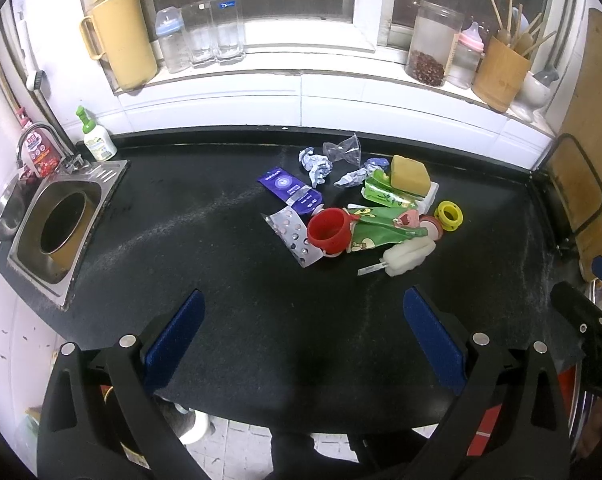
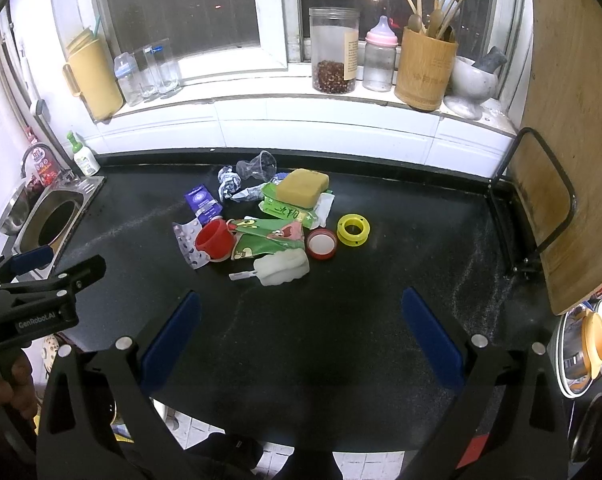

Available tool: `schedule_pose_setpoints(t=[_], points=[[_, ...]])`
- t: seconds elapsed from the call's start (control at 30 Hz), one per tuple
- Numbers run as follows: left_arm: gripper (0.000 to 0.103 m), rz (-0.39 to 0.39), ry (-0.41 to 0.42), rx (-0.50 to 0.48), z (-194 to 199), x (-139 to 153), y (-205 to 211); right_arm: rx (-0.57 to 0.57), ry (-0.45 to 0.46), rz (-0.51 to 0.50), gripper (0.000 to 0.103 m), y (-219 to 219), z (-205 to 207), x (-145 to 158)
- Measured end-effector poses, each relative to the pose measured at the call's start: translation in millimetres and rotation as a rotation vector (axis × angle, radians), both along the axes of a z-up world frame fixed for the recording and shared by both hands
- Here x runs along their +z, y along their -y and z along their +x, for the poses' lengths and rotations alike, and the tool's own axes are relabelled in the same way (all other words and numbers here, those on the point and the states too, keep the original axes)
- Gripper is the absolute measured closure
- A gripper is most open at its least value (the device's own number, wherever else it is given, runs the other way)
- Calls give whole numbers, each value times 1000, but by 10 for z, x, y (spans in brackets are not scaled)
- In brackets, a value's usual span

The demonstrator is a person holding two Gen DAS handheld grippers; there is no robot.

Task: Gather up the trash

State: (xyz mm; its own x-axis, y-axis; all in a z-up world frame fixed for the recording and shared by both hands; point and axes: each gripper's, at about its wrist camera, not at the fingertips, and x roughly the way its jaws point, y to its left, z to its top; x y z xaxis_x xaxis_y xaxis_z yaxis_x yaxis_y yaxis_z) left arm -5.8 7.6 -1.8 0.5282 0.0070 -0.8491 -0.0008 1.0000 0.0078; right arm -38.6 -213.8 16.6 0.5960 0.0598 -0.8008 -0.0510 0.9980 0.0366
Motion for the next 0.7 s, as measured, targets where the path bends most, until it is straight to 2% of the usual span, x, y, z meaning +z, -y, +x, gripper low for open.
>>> schedule_pose_setpoints(t=[0.7], points=[[6,3,-7,0,-10,-20,43,3,1,1,6,-11,15,-18]])
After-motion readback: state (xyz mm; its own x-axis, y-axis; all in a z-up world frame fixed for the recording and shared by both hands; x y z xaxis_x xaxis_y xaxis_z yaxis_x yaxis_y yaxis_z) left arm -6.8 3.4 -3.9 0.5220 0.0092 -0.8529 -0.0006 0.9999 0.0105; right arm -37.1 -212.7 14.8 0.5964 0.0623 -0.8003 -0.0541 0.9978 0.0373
